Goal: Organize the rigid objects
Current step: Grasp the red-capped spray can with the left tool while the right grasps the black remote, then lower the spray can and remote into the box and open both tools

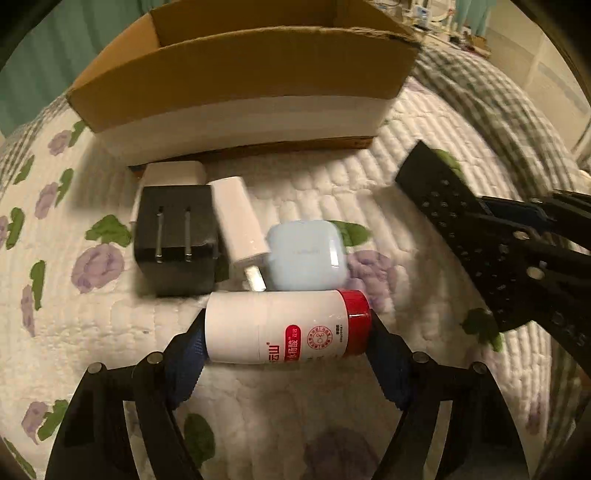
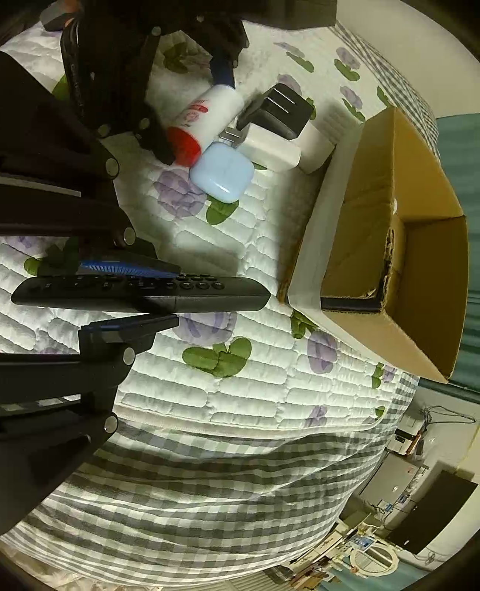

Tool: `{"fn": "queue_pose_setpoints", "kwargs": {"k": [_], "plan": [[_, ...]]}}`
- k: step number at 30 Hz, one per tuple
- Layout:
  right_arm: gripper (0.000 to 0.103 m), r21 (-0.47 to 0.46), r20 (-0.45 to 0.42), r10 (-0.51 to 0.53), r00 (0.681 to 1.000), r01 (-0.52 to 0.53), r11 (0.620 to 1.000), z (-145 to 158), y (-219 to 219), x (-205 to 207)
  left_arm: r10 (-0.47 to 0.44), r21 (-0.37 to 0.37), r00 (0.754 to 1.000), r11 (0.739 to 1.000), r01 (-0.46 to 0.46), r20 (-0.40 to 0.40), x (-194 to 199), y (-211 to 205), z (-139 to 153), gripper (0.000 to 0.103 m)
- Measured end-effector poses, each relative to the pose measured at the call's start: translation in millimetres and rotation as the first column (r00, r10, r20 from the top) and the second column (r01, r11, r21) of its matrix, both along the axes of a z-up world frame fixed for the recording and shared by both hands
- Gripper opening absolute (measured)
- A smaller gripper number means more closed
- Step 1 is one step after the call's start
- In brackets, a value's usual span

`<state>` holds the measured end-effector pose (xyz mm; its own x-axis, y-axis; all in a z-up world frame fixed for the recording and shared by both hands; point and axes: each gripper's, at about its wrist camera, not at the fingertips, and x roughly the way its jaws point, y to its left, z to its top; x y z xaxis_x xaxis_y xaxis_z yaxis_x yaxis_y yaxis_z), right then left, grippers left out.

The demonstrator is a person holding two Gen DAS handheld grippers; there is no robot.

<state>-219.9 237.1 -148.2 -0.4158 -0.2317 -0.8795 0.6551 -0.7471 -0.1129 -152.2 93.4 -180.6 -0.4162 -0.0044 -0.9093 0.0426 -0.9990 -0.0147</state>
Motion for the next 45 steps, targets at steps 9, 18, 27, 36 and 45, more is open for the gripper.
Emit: {"fn": "queue_pose_setpoints", "kwargs": {"k": [9, 18, 27, 36, 45], "plan": [[0.018, -0.008, -0.032, -0.010, 0.999, 0.010, 1.000, 29.4, 0.3, 8.9, -0.024, 0.017, 0.991, 0.999, 0.027, -0.135, 30.9, 0.4, 56.9, 0.079], [0.017, -0.069, -0.178, -0.036, 0.983, 0.024, 0.997, 130.6, 4.3, 26.2, -0.038, 0.005, 0.951, 0.999, 0.041, -0.306, 31.1, -20.7, 147.4, 0.079], [0.017, -0.157, -0.231, -0.056, 0.971, 0.020, 0.987, 199.3, -14.3, 5.6, -0.041, -0.039, 0.903, 0.999, 0.026, -0.427, -15.4, -42.9, 212.6, 0.079], [0.017, -0.167, -0.231, -0.031, 0.972, -0.008, 0.986, 199.2, -66.8, -57.0, -0.024, -0.052, 0.908, 0.999, 0.002, -0.417, -92.6, -73.0, 192.5, 0.079], [0.017, -0.160, -0.121, -0.037, 0.992, 0.017, 0.987, 113.0, -104.3, -126.2, -0.007, -0.069, 0.944, 0.997, -0.016, -0.329, -141.8, -88.1, 115.2, 0.079]]}}
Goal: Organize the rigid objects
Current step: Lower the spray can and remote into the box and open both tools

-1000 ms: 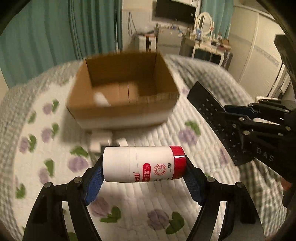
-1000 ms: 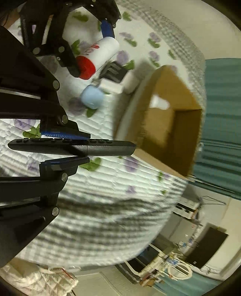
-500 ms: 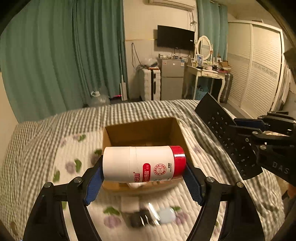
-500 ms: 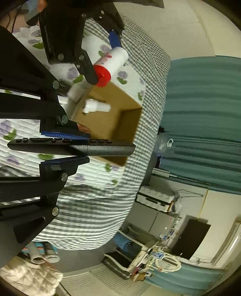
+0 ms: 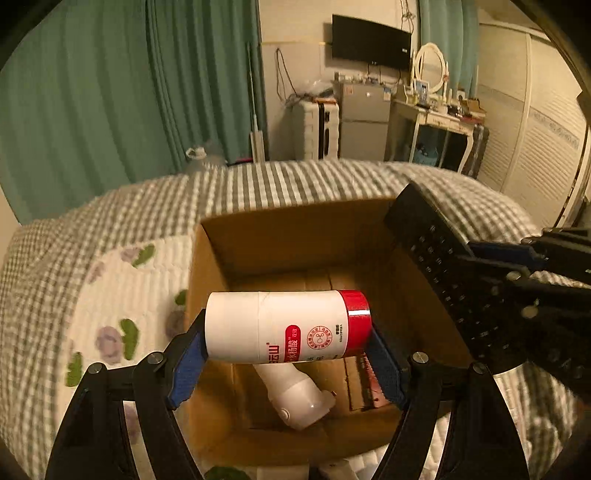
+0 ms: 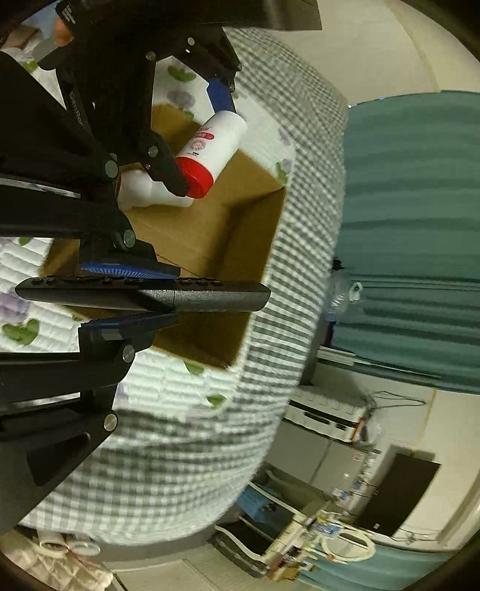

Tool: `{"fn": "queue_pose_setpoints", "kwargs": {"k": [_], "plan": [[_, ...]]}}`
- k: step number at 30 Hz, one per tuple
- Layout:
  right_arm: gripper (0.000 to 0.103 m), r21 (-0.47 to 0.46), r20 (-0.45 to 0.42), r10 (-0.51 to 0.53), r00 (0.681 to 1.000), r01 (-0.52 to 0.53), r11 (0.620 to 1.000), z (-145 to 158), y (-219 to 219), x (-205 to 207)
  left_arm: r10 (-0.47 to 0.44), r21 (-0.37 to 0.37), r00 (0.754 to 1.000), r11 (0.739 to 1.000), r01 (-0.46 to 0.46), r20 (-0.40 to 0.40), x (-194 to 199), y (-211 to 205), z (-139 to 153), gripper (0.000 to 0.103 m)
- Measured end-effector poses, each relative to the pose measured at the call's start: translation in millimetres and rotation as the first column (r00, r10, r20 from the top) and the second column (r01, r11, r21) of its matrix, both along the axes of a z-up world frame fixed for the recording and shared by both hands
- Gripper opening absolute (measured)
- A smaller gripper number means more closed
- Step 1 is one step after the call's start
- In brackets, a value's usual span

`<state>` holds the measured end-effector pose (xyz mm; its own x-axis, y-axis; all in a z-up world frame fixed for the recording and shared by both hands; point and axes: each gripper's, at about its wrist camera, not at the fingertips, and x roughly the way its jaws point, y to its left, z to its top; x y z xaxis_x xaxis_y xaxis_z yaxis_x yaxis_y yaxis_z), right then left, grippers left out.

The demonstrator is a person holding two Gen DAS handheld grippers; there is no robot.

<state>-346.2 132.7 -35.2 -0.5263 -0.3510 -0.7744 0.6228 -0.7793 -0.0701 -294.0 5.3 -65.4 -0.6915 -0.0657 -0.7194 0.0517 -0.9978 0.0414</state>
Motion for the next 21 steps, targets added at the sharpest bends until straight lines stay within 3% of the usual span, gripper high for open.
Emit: {"fn": "queue_pose_setpoints", "kwargs": {"k": [5, 11, 13, 15, 17, 19, 21], "plan": [[0.017, 0.006, 0.041, -0.005, 0.999, 0.004, 1.000, -29.4, -5.1, -14.8, -0.022, -0.053, 1.000, 0.998, 0.022, -0.005, -10.1, 2.8, -20.8, 0.079], [0.019, -0.044, 0.039, -0.038, 0.999, 0.040, 0.998, -32.9, 3.1, -22.0, -0.039, -0.013, 0.999, 0.999, 0.038, -0.008, -8.3, 1.8, -13.7, 0.082], [0.036, -0.038, 0.002, -0.042, 0.999, 0.042, 0.998, -22.3, 6.4, -17.3, -0.018, -0.035, 0.999, 0.999, 0.016, -0.049, 1.3, 1.2, -1.8, 0.087], [0.040, -0.025, -0.082, -0.051, 0.995, 0.049, 0.998, 0.8, 14.1, -1.7, -0.018, -0.024, 0.997, 1.000, 0.016, -0.073, 13.3, 0.0, 14.5, 0.088], [0.047, -0.031, -0.097, -0.058, 0.994, 0.055, 0.998, 14.6, 18.1, 8.9, -0.005, -0.005, 0.997, 1.000, 0.005, -0.081, 22.5, -3.5, 28.6, 0.088], [0.066, -0.035, -0.121, -0.077, 0.990, 0.073, 0.997, 30.5, 25.9, 24.4, 0.009, 0.007, 0.995, 1.000, -0.008, -0.096, 36.4, -5.9, 45.2, 0.088], [0.073, -0.030, -0.142, -0.081, 0.986, 0.078, 0.997, 45.0, 32.1, 39.2, 0.011, 0.001, 0.993, 1.000, -0.011, -0.119, 54.6, -5.9, 64.5, 0.089]]}}
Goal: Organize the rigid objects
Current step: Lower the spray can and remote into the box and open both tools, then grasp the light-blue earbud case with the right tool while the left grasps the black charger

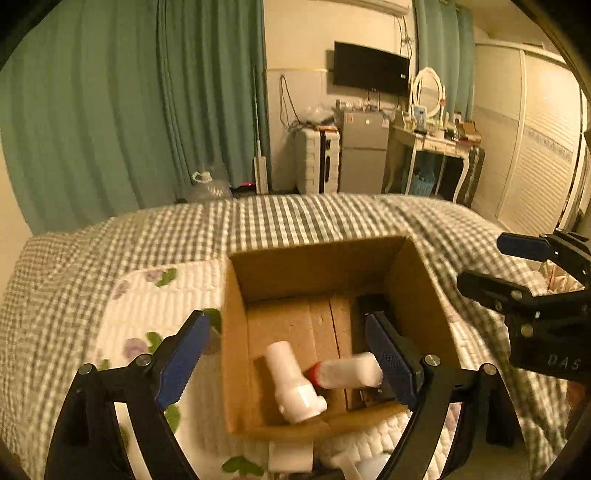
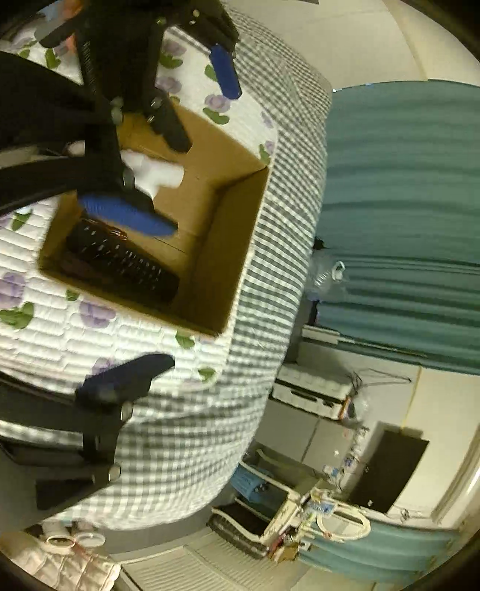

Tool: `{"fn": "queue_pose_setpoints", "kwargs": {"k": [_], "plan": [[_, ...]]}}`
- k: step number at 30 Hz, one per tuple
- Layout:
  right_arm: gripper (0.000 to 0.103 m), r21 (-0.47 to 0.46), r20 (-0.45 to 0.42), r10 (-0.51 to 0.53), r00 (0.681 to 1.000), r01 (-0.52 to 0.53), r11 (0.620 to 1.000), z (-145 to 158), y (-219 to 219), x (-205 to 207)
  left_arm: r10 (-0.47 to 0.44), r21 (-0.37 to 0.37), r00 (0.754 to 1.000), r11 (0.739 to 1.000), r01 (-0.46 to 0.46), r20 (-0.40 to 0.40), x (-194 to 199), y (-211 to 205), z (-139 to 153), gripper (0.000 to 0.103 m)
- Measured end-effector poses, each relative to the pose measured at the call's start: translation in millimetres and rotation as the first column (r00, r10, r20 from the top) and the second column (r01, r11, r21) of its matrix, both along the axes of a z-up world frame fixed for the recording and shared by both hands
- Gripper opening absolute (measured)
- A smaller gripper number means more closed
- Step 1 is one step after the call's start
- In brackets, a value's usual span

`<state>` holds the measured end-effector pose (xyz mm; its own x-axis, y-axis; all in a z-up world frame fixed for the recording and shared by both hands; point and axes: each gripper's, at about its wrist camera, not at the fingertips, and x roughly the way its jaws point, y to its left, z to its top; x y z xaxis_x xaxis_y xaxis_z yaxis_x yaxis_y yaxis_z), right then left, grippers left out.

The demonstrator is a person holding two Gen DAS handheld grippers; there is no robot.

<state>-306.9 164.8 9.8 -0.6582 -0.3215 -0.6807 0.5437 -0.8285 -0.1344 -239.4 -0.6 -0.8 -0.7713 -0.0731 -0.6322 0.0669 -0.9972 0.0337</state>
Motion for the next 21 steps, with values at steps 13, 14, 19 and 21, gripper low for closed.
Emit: {"fn": "queue_pose_setpoints", "kwargs": {"k": [13, 14, 19, 21], "plan": [[0.092, -0.006, -0.079, -0.020, 0.997, 0.019, 1.000, 50.4, 30.7, 111.7, -0.026, -0.035, 0.995, 0.999, 0.022, -0.099, 126.5, -0.8, 52.0, 0.089], [0.092, -0.008, -0.079, -0.020, 0.997, 0.019, 1.000, 47.7, 32.5, 122.4, -0.028, -0.033, 0.995, 0.999, 0.025, -0.100, 133.4, -2.2, 49.1, 0.089], [0.093, 0.011, -0.043, -0.002, 0.999, 0.002, 1.000, 12.4, 36.4, 151.7, -0.055, -0.027, 0.997, 0.998, 0.053, -0.060, 151.9, -11.7, 18.3, 0.089], [0.093, 0.012, -0.037, -0.002, 0.999, 0.003, 1.000, 4.2, 36.2, 150.8, -0.055, -0.012, 0.998, 0.998, 0.054, -0.038, 152.3, -17.4, 2.5, 0.089]]}}
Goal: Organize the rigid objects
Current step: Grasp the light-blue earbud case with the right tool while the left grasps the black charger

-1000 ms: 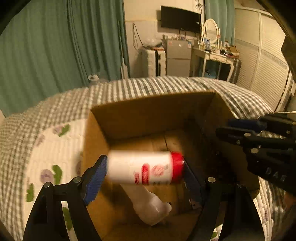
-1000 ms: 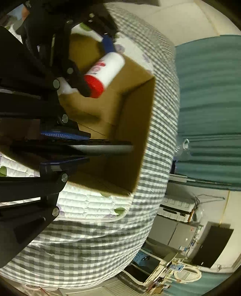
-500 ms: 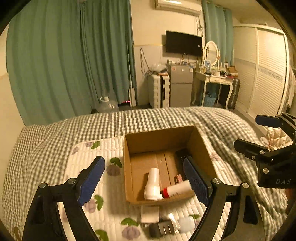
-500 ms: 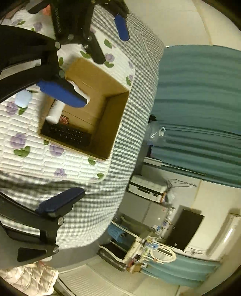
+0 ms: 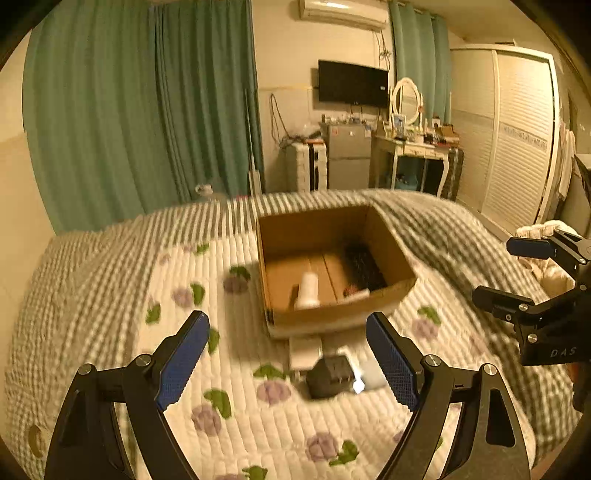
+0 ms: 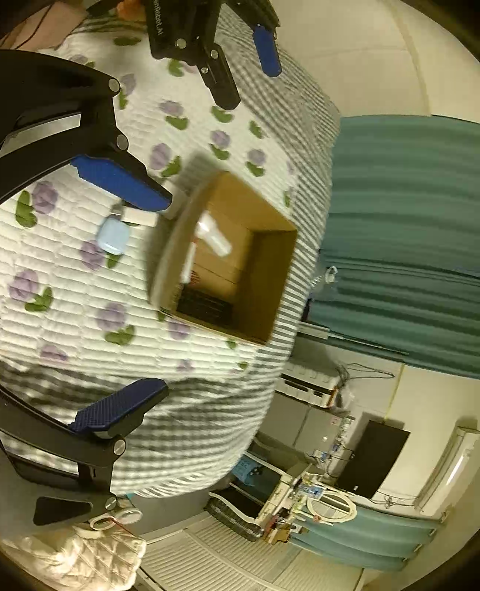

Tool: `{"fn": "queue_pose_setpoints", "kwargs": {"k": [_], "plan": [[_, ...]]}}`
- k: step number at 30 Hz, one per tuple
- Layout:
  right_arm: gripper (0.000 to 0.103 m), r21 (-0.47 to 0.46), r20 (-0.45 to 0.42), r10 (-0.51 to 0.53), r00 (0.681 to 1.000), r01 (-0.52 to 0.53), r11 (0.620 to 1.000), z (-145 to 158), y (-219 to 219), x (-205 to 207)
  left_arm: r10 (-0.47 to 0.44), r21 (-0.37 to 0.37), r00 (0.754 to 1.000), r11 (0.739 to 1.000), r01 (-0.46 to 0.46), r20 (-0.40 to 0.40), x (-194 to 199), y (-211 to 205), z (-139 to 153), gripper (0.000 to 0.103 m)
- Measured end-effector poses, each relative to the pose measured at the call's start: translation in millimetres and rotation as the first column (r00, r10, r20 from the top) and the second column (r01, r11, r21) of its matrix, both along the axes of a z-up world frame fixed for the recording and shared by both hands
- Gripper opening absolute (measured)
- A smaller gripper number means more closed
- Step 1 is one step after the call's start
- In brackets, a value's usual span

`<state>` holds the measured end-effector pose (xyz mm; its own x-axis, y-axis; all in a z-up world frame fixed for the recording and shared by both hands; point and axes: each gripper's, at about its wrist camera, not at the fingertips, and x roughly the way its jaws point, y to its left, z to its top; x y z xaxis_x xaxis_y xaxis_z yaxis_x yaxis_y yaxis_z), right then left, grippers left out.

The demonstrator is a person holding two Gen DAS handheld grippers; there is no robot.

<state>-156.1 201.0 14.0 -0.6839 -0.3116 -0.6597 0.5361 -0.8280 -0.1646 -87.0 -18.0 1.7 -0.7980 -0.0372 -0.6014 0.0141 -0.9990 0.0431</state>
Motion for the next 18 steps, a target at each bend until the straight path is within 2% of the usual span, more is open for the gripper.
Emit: {"fn": "queue_pose_setpoints", "kwargs": {"k": [4, 5, 6, 7, 8, 9, 10, 12, 13, 18], "plan": [[0.093, -0.014, 0.023, -0.066, 0.998, 0.067, 0.998, -46.3, -3.2, -8.4, 0.038, 0.015, 0.997, 0.999, -0.039, 0.069, -11.4, -5.5, -37.6, 0.089], [0.093, -0.014, 0.023, -0.066, 0.998, 0.067, 0.998, -46.3, -3.2, -8.4, 0.045, 0.017, 0.996, 0.999, -0.046, 0.083, -12.5, -6.4, -46.4, 0.089], [0.093, -0.007, 0.057, -0.085, 0.995, 0.086, 0.996, -65.6, -6.6, -16.8, 0.049, 0.023, 0.994, 0.998, -0.051, 0.098, -14.1, -7.2, -55.4, 0.089], [0.093, -0.007, 0.057, -0.085, 0.995, 0.086, 0.996, -65.6, -6.6, -16.8, 0.050, 0.030, 0.992, 0.998, -0.054, 0.115, -16.0, -7.8, -65.2, 0.089], [0.093, 0.005, 0.079, -0.094, 0.992, 0.094, 0.996, -79.2, -9.0, -21.7, 0.053, 0.037, 0.991, 0.998, -0.058, 0.126, -16.2, -7.7, -72.8, 0.089], [0.093, 0.013, 0.098, -0.089, 0.991, 0.088, 0.996, -88.7, -11.3, -23.3, 0.058, 0.046, 0.988, 0.997, -0.065, 0.142, -19.4, -7.6, -82.4, 0.089], [0.092, 0.038, 0.148, -0.075, 0.986, 0.070, 0.997, -111.8, -15.5, -30.3, 0.060, 0.051, 0.986, 0.996, -0.069, 0.155, -21.2, -6.0, -89.2, 0.089], [0.092, 0.045, 0.162, -0.075, 0.984, 0.068, 0.997, -119.6, -16.0, -31.9, 0.061, 0.062, 0.980, 0.995, -0.074, 0.190, -24.9, -4.6, -102.9, 0.089], [0.092, 0.057, 0.208, -0.064, 0.976, 0.053, 0.997, -138.7, -19.6, -37.7, 0.058, 0.068, 0.977, 0.995, -0.073, 0.206, -26.4, -3.6, -109.9, 0.089], [0.092, 0.092, 0.279, -0.005, 0.960, -0.021, 0.995, -181.2, -38.2, -48.3, 0.065, 0.054, 0.964, 0.995, -0.081, 0.258, -30.9, -2.1, -133.2, 0.089]]}}
